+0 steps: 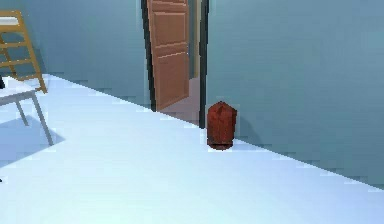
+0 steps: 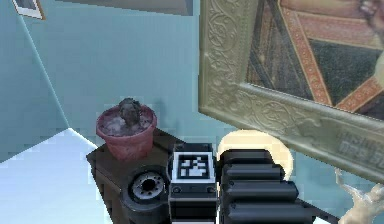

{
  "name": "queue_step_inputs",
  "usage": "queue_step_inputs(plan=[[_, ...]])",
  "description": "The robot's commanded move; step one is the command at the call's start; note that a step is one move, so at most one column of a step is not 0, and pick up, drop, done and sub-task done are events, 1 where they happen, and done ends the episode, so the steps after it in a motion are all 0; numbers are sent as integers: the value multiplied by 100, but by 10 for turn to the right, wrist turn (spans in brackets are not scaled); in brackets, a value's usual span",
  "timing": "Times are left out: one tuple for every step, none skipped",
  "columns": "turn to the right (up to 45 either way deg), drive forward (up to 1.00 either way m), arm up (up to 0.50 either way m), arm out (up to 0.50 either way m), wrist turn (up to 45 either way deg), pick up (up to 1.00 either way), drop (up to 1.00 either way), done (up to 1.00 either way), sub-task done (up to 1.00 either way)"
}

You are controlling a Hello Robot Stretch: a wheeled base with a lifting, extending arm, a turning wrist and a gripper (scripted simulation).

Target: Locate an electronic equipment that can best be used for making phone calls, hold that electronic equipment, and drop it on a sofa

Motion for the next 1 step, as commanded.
queue_step_inputs(plan=[[-450,0,0,0,0,0,0,0,0]])
